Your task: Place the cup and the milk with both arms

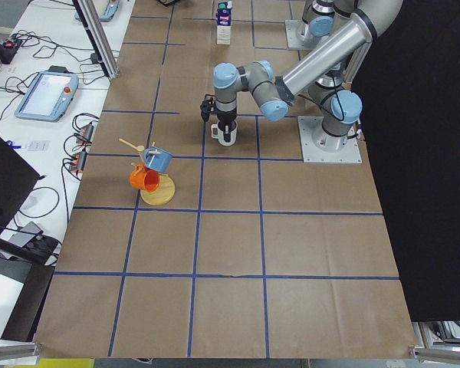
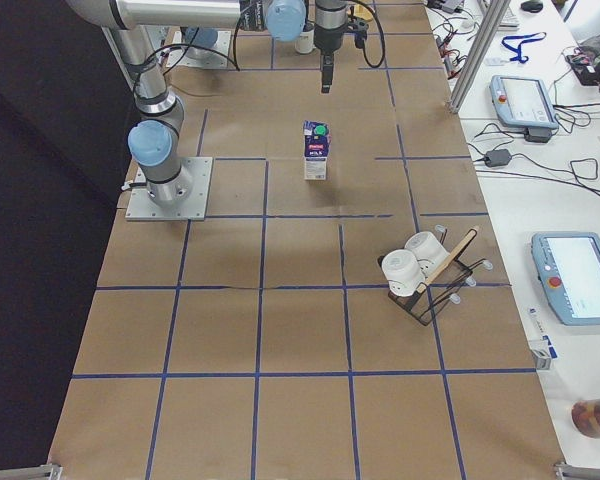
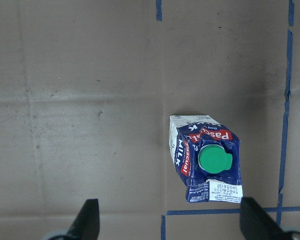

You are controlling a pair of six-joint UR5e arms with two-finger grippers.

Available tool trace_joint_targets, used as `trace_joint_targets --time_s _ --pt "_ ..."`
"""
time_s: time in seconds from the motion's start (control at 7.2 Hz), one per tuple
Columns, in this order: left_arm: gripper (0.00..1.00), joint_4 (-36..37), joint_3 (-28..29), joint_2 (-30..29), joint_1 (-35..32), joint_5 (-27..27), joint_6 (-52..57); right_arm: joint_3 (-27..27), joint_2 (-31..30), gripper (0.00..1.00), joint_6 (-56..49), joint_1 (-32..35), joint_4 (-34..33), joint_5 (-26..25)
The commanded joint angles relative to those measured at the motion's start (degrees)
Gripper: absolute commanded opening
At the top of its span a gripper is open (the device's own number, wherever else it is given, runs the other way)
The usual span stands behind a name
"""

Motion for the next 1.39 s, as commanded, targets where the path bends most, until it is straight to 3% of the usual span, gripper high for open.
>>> trace_joint_targets --time_s 0.0,0.14,0.42,0.69,0.97,1.25 --pt "0.06 0.0 -0.1 -0.2 0.0 -0.1 -0.2 0.1 0.0 1.0 0.0 0.0 0.0 -0.1" --pt "0.0 0.1 -0.1 -0.2 0.0 -0.1 -0.2 0.1 0.0 1.0 0.0 0.0 0.1 -0.1" --pt "0.0 0.2 0.4 0.4 -0.1 -0.2 -0.6 0.2 0.0 1.0 0.0 -0.1 0.3 0.0" --pt "0.0 0.3 4.7 0.4 -1.8 -5.0 -2.7 2.5 -0.7 1.0 -0.2 -0.2 -0.7 -0.2" --pt "0.0 -1.2 11.9 -1.1 -9.5 -4.0 -6.9 2.6 -0.7 1.0 -0.2 -0.2 -0.8 -0.3" --pt "0.0 -1.9 18.4 -7.7 -18.0 -4.0 -17.2 2.6 -0.8 1.0 -0.2 -0.2 -0.8 -0.2"
